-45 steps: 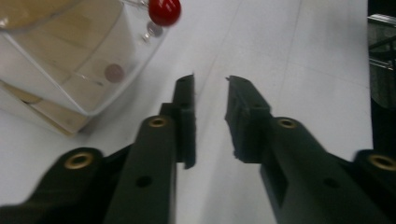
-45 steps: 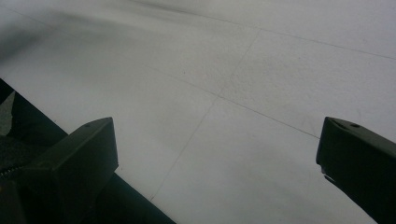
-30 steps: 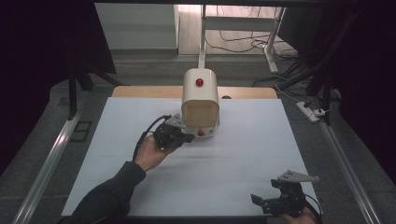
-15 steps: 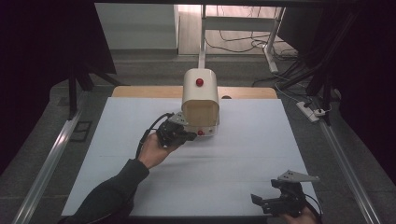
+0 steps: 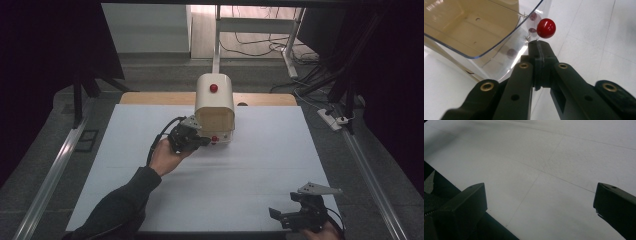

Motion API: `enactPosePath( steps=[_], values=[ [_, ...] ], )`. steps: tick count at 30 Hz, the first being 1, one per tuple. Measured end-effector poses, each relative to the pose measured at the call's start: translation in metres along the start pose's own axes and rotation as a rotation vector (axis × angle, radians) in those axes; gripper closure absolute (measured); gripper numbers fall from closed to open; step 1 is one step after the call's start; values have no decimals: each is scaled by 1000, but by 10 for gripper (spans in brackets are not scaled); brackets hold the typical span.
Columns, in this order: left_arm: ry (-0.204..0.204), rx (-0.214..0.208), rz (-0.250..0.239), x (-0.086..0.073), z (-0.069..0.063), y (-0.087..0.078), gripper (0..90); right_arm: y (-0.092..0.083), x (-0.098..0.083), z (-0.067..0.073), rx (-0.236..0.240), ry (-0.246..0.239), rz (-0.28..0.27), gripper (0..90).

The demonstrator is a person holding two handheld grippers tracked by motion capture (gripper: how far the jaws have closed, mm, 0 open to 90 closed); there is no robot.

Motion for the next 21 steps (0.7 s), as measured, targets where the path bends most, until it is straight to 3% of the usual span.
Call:
enactPosePath(
  steps=[21],
  values=[
    [-27, 45, 9, 7, 21, 4, 888, 0, 0, -1, 5, 9, -2, 0]
  ],
)
Point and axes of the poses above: each handheld gripper's, and its own axes: y roughly forward along the jaws, x roughly out of its top, z roughly to its left, the point moved 6 cm from there along y, roughly forward along the jaws, and after that the axes turned 13 degrees about -z, right-handed, at the moved point
